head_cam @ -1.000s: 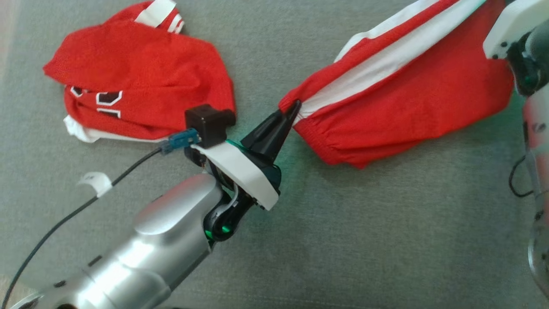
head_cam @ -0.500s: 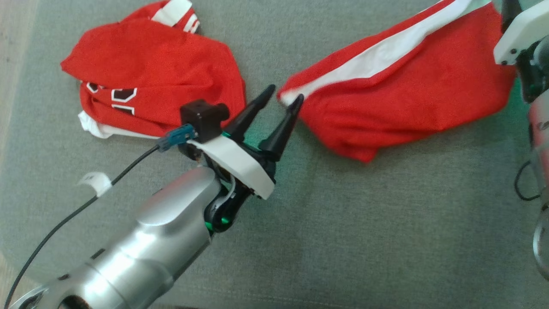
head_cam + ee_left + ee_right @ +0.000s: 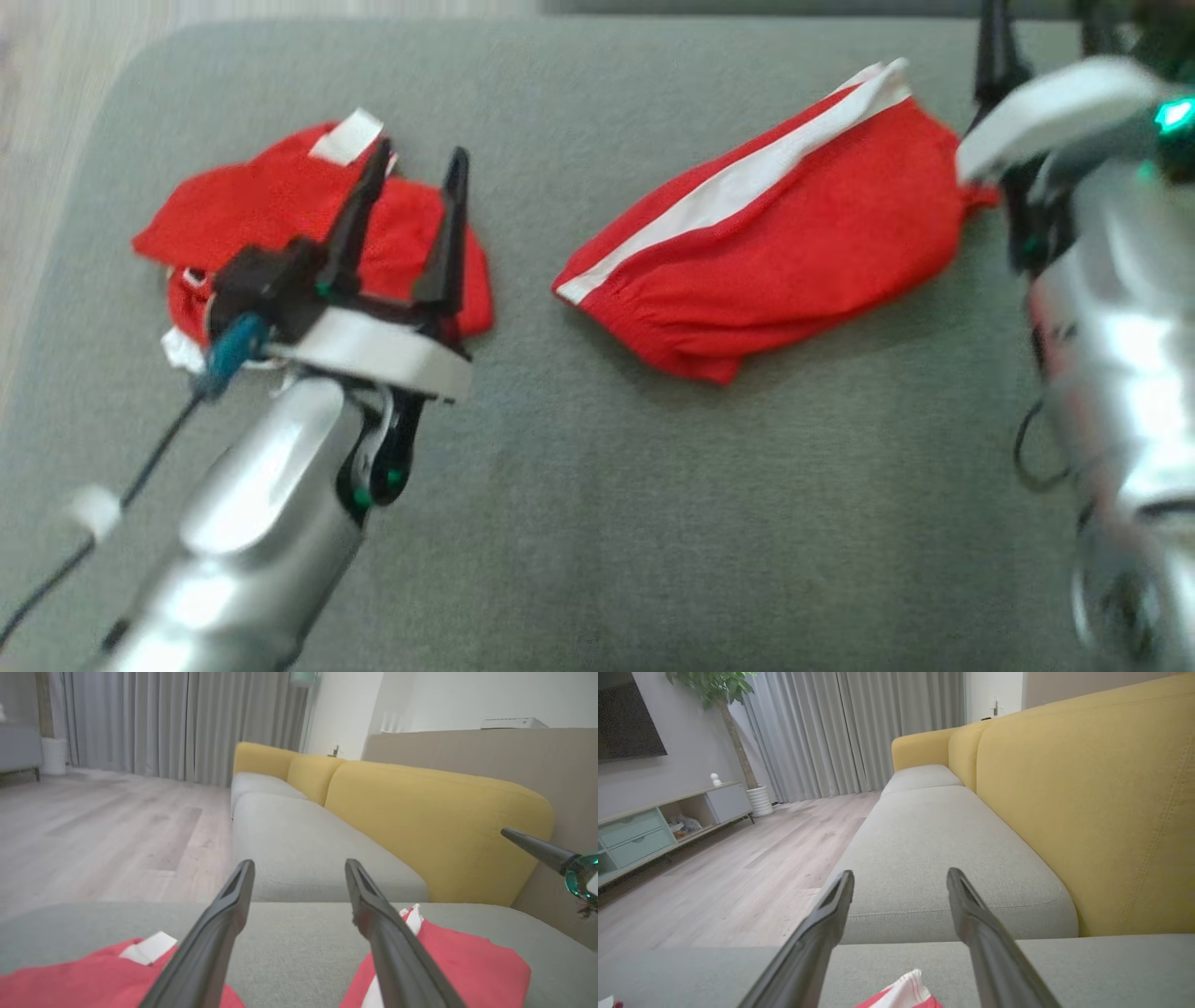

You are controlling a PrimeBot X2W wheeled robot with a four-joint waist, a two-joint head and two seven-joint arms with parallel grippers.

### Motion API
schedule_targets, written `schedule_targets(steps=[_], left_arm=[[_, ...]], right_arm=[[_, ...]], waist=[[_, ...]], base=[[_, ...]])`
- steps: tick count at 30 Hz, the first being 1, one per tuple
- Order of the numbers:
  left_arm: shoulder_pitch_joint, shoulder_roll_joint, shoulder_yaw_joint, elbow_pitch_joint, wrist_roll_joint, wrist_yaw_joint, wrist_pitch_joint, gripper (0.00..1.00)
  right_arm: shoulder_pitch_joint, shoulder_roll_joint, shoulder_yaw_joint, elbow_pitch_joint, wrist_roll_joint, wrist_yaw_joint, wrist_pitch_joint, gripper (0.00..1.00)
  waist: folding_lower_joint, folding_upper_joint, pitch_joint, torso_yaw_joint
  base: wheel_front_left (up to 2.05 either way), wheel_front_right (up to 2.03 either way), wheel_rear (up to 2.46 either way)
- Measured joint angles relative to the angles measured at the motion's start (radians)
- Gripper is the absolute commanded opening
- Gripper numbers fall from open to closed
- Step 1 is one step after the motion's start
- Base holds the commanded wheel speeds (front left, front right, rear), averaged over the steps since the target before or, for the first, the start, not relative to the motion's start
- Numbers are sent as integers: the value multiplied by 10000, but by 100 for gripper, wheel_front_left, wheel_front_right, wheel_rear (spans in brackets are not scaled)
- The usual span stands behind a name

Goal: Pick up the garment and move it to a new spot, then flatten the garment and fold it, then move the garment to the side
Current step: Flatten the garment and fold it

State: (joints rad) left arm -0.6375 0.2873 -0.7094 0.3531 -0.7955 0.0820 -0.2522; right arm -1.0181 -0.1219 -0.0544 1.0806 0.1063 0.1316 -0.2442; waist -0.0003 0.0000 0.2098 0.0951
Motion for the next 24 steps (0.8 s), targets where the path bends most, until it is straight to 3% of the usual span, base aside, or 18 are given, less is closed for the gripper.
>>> schedule_targets(steps=[3, 6, 10, 16, 24], left_arm=[[823, 21, 704, -535, 1195, 270, -19, 100], [2155, 0, 1400, -836, 2316, 514, -33, 100], [3348, -140, 2104, -1081, 3028, 512, -42, 100], [5011, -357, 2581, -1068, 4134, 499, -42, 100], [5311, -926, 3271, -1081, 4661, -169, -42, 100]], right_arm=[[1289, 92, 723, -1191, 535, 0, -63, 100], [3454, 198, 1275, -3396, 1020, 0, -67, 100], [5744, 330, 1356, -4970, 1141, 0, -67, 100], [8344, 665, 1158, -6186, 1139, 0, -67, 100], [8622, 711, 1210, -6744, 1185, 0, -65, 100]], waist=[[0, 0, -362, -219], [0, 0, -806, -479], [0, 0, -1197, -715], [1, 0, -1522, -1005], [2, 0, -1419, -872]], base=[[0, 0, 0], [0, 0, 0], [0, 0, 0], [0, 0, 0], [0, 0, 0]])
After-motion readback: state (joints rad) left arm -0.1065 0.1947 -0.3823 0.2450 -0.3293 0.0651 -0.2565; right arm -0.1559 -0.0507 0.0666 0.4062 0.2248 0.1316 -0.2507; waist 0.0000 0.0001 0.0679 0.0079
